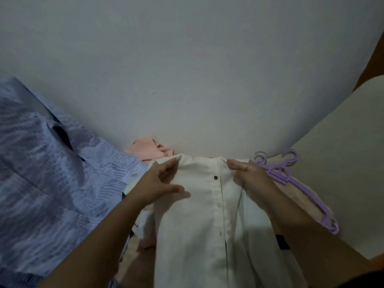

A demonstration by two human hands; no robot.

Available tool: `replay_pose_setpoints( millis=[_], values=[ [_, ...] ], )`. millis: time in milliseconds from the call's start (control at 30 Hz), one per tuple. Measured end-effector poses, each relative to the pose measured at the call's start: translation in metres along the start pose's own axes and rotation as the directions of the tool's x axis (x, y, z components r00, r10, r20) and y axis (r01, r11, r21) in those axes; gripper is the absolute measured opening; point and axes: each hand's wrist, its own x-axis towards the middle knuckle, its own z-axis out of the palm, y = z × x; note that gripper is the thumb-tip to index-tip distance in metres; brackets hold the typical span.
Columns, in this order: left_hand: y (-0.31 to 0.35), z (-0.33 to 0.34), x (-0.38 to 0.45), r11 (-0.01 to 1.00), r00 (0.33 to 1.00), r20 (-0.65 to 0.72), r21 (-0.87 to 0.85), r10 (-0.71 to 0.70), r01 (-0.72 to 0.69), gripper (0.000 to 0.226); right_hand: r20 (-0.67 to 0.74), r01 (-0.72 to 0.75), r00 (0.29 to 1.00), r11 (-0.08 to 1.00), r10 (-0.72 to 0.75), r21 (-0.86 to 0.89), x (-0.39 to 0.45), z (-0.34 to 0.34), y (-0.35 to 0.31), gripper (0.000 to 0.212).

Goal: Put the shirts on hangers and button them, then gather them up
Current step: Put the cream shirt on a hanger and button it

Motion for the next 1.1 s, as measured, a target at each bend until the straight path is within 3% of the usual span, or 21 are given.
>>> replay_pose_setpoints(
  millis=[67, 133, 267, 467, 600, 700, 833, 933, 1000, 1033, 1100],
  values=[
    [-0.008, 0.008, 0.022, 0.974, 0.999, 0.028, 0.227, 0.016, -0.022, 0.11, 0.058, -0.01, 0.998, 0.995, 0.016, -0.101, 0.015, 0.0, 0.01, 0.027],
    [-0.02, 0.018, 0.042, 0.94, 0.999, 0.042, 0.34, 0.003, -0.017, 0.119, 0.112, -0.03, 0.992, 0.982, 0.052, -0.189, 0.026, -0.002, 0.021, 0.038],
    [-0.05, 0.033, 0.078, 0.873, 0.994, 0.075, 0.487, -0.078, 0.032, 0.13, 0.111, -0.029, 0.988, 0.839, 0.106, -0.543, 0.056, -0.015, 0.048, 0.058],
    [-0.086, 0.037, 0.121, 0.824, 0.992, 0.07, 0.564, -0.108, 0.05, 0.139, 0.048, -0.076, 0.984, 0.646, 0.173, -0.759, 0.093, -0.015, 0.084, 0.075],
    [-0.087, 0.038, 0.118, 0.782, 0.993, 0.05, 0.621, -0.111, 0.056, 0.135, 0.026, -0.068, 0.992, 0.709, 0.121, -0.702, 0.086, -0.012, 0.098, 0.07],
    [-0.079, 0.042, 0.097, 0.759, 0.995, -0.08, 0.643, -0.062, 0.099, 0.121, -0.038, -0.02, 0.999, 0.743, -0.007, -0.669, 0.066, -0.012, 0.105, 0.063],
    [-0.065, 0.074, 0.051, 0.679, 0.944, -0.287, 0.727, 0.164, 0.102, 0.094, -0.184, -0.036, 0.977, 0.763, -0.109, -0.645, 0.024, -0.007, 0.104, 0.045],
    [-0.057, 0.107, 0.015, 0.723, 0.904, -0.33, 0.69, 0.274, 0.033, 0.067, -0.274, -0.034, 0.953, 0.853, -0.13, -0.521, -0.02, 0.006, 0.104, 0.035],
    [-0.058, 0.133, -0.003, 0.746, 0.902, -0.275, 0.662, 0.333, -0.074, 0.044, -0.27, -0.097, 0.963, 0.925, -0.006, -0.366, -0.047, 0.017, 0.104, 0.034],
    [-0.058, 0.147, -0.01, 0.789, 0.916, -0.245, 0.604, 0.317, -0.112, 0.034, -0.263, -0.132, 0.963, 0.944, 0.051, -0.302, -0.056, 0.022, 0.107, 0.035],
    [-0.054, 0.171, -0.024, 0.944, 0.969, -0.217, 0.328, 0.117, -0.041, 0.026, -0.277, -0.195, 0.953, 0.951, 0.126, -0.239, -0.07, 0.028, 0.115, 0.036]
  ],
)
